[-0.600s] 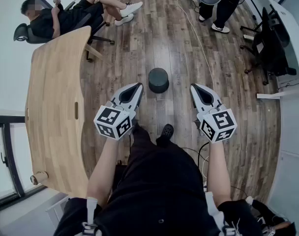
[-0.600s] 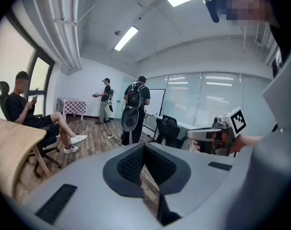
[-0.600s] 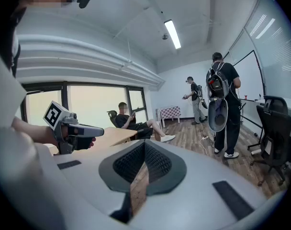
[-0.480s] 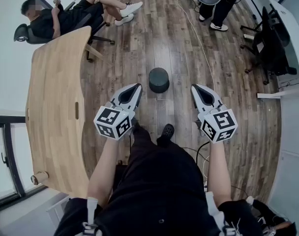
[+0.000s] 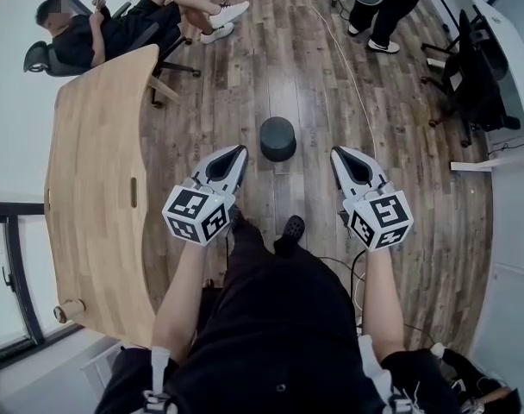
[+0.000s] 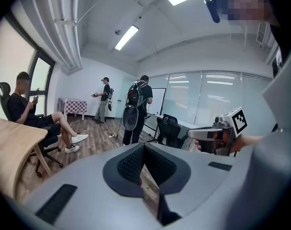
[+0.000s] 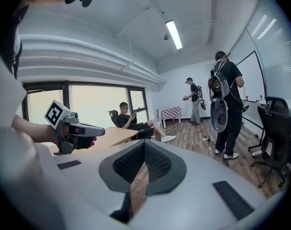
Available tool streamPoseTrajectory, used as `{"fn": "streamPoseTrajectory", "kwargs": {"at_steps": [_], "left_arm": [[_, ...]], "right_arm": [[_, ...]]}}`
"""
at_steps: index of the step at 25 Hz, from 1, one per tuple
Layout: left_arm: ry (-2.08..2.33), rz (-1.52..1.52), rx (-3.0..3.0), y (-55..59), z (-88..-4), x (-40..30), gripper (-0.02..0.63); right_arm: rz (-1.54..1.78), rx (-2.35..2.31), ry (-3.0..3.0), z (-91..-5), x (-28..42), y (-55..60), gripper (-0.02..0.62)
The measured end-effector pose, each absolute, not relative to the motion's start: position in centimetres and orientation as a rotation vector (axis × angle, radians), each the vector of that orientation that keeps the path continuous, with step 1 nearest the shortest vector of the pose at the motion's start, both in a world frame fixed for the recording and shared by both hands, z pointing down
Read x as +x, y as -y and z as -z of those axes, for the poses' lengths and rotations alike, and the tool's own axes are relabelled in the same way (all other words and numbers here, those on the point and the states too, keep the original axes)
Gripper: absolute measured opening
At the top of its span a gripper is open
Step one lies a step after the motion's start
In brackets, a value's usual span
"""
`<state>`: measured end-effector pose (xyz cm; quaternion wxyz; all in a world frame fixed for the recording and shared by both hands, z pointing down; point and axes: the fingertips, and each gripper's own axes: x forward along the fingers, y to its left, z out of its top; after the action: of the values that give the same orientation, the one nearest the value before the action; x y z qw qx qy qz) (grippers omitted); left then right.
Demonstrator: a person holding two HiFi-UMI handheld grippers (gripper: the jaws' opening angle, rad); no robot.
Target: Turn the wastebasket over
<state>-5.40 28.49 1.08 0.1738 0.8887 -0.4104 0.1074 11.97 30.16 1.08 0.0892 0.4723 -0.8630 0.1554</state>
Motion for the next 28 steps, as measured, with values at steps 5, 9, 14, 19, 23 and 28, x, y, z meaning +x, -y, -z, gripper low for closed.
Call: {"fn": "streamPoseTrajectory", "kwargs": {"at_steps": [5,9,14,19,23,28], "left_arm": [[1.154,-0.315,2.52,-28.5,-1.4,-5.3,0.015],[1.157,-0.319,2.518,-28.5,-1.4,-5.2,0.015],[1.165,-0.344,2.516,-28.6,-1.6,-5.0,0.015],[1.162,-0.371,2.493,-28.4,-2.5,-5.7,0.015],[1.153,-0.377,2.476,-27.3,-3.4,-6.0,0.015],[1.122,-0.371,2.456,-24.6,-4.6,-6.6,0.015]], "right_arm": [[-0.447,1.417,2.595,-0.6,11.9,-30.1,0.032],[-0.503,1.373,2.661,-0.3,11.4,-30.3,0.032],[-0.537,1.35,2.664,-1.0,11.5,-30.3,0.032],[-0.569,1.333,2.665,-1.7,10.9,-29.5,0.032],[-0.608,1.319,2.65,-2.5,10.6,-28.6,0.032],[-0.63,1.323,2.6,-3.8,10.1,-26.3,0.032]]}}
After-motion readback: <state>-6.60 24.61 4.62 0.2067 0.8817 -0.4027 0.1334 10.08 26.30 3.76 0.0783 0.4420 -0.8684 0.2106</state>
